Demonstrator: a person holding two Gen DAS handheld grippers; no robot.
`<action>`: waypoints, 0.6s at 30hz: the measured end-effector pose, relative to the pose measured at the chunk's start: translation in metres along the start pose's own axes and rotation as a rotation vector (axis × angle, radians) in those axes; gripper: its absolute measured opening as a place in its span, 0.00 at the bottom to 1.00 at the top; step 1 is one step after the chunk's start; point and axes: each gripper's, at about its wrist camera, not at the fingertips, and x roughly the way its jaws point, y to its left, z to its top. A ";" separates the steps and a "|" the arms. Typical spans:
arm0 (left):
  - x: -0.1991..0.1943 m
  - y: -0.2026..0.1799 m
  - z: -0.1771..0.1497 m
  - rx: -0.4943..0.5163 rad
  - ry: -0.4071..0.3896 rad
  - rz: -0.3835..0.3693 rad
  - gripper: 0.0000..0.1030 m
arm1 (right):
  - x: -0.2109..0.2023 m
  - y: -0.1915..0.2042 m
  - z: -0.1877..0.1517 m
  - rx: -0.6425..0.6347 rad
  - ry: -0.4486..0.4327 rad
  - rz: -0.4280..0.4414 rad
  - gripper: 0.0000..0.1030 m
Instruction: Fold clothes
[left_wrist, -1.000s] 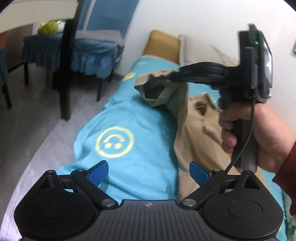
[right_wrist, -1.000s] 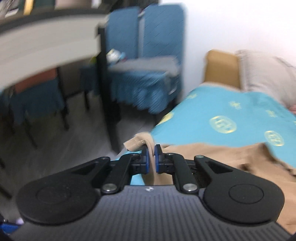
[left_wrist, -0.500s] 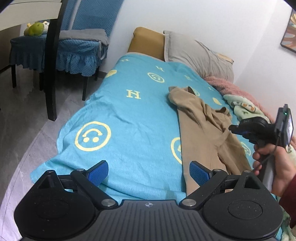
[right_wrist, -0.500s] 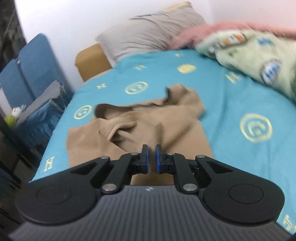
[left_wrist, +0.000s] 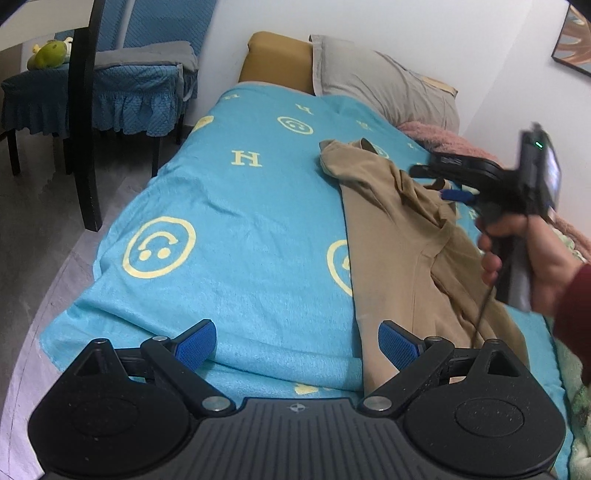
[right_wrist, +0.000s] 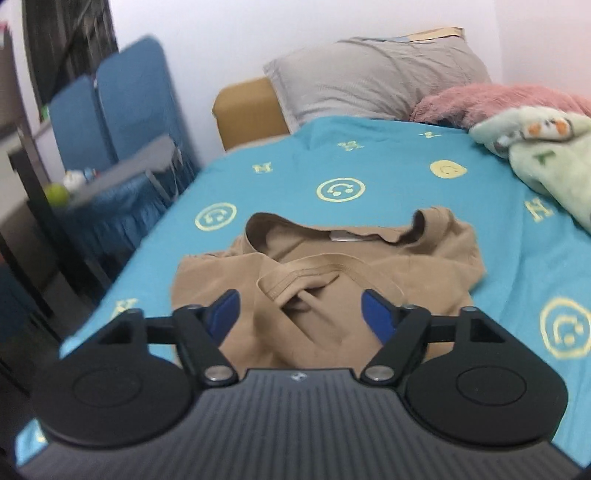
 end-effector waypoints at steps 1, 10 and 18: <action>0.001 0.000 -0.001 0.001 0.003 -0.001 0.93 | 0.006 0.004 0.002 -0.024 0.009 0.002 0.72; 0.010 -0.002 -0.003 -0.007 0.024 -0.030 0.93 | 0.011 -0.009 -0.008 0.032 -0.071 -0.128 0.06; 0.010 -0.010 -0.006 0.038 0.022 -0.035 0.93 | 0.016 -0.038 -0.004 0.173 -0.019 -0.178 0.09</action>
